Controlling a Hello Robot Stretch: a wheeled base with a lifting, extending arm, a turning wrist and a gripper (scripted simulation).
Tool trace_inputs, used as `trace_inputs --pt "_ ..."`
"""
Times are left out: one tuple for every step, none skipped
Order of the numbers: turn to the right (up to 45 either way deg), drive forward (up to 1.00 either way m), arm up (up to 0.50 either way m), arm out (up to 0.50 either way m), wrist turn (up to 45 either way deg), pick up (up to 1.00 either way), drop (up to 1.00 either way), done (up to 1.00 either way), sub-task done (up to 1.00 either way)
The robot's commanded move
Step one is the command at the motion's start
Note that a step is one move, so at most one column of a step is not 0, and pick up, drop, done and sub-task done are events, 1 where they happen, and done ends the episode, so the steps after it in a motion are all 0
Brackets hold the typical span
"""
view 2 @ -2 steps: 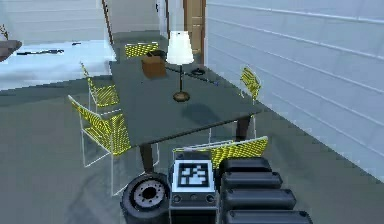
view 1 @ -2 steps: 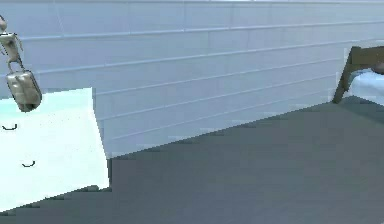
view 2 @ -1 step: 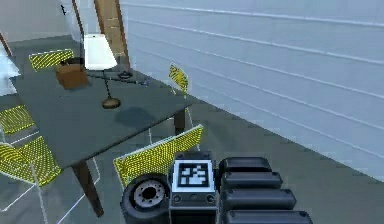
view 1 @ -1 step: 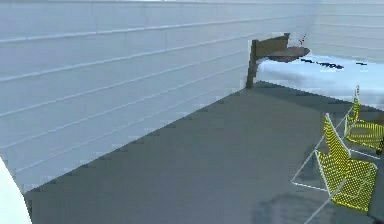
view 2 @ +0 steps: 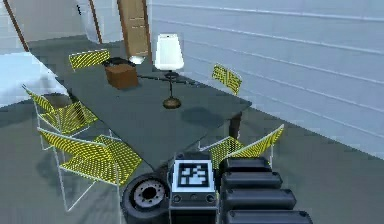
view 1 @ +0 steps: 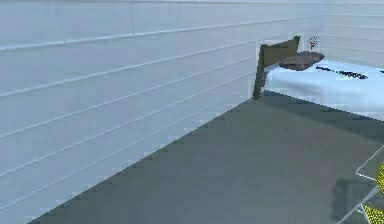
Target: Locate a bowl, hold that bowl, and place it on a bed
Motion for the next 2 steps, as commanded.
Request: trace_inputs --pt "12.0 0.0 0.0 0.0 0.0 0.0 0.0 0.0 0.0" --pt "0.0 0.95 0.0 0.0 0.0 0.0 0.0 0.0 0.0"
